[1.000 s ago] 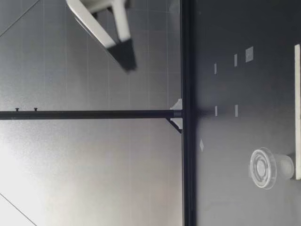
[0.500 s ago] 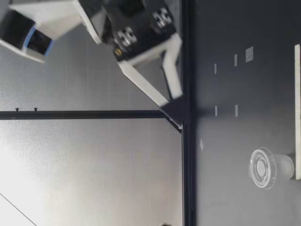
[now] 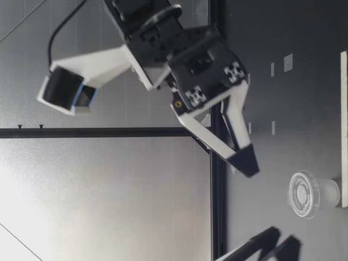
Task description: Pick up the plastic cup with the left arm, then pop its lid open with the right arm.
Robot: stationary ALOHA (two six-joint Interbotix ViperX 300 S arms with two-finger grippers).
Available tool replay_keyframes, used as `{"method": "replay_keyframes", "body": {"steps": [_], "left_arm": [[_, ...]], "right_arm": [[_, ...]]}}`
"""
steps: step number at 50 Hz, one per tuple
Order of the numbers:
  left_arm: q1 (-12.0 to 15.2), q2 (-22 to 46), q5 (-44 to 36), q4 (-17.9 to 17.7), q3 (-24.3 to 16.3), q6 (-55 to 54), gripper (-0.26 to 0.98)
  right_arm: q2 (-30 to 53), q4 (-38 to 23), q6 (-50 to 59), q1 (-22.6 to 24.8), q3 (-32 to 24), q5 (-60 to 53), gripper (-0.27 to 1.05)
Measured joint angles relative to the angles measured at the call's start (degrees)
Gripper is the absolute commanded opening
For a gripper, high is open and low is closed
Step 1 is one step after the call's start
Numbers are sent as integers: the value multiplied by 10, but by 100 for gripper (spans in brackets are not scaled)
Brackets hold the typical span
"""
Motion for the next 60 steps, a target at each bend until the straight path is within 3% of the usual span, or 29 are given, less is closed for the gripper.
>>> {"method": "replay_keyframes", "body": {"steps": [30, 60], "left_arm": [[13, 61, -40, -1, -10, 5, 64], [14, 105, -43, -1, -44, 14, 64]], "right_arm": [[61, -1, 7, -23, -30, 9, -15], [85, -4, 7, -30, -40, 13, -15]]}}
